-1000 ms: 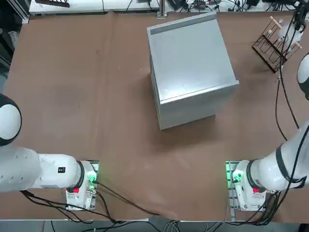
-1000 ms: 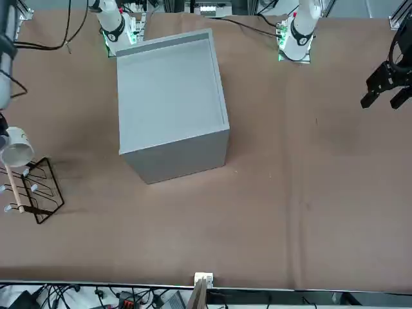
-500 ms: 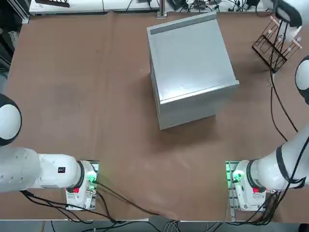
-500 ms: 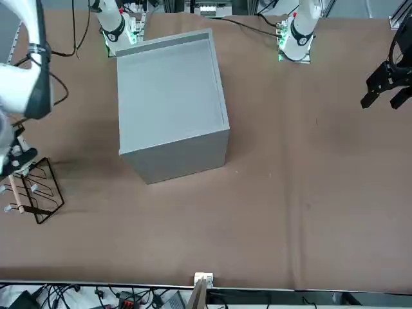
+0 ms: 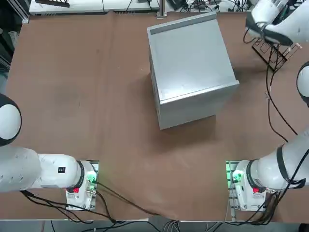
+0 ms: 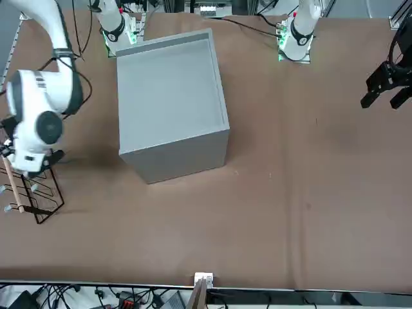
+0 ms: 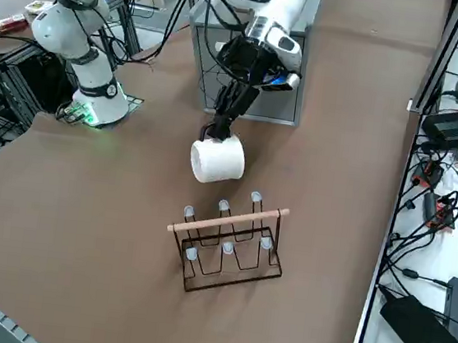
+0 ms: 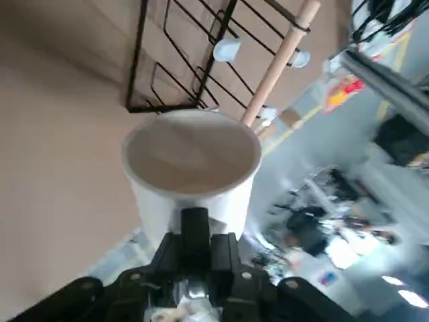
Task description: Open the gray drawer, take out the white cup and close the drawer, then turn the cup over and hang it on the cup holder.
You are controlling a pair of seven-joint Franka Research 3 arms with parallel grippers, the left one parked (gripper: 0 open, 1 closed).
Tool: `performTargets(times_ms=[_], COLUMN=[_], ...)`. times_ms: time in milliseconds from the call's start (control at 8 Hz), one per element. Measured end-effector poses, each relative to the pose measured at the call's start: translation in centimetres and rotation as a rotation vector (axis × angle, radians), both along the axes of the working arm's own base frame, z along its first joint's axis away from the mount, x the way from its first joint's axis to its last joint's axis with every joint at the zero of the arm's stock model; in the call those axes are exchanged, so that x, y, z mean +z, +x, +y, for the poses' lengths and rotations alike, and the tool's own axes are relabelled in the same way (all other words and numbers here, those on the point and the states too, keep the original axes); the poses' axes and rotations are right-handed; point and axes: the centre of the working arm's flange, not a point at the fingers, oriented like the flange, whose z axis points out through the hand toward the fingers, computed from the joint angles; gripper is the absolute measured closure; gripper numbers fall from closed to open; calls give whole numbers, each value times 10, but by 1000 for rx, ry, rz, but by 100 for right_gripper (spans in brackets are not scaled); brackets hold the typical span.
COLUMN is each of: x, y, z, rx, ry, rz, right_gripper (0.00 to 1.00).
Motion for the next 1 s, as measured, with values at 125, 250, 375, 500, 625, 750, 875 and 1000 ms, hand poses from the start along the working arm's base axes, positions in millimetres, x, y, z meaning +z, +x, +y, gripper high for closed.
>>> performTargets(times_ms=[125, 250, 375, 500, 625, 750, 875, 1000], x=[-12, -26, -41, -57, -70, -78, -87, -99], y=[-6, -13, -20, -28, -33, -33, -32, -32], z=[2, -2, -8, -12, -14, -14, -12, -8], rx=[58, 123, 191, 241, 273, 312, 345, 361], ry=[-80, -173, -267, -329, -364, -409, -468, -515], rz=[27, 65, 111, 154, 185, 228, 281, 327], right_gripper=[81, 81, 81, 81, 81, 81, 81, 81])
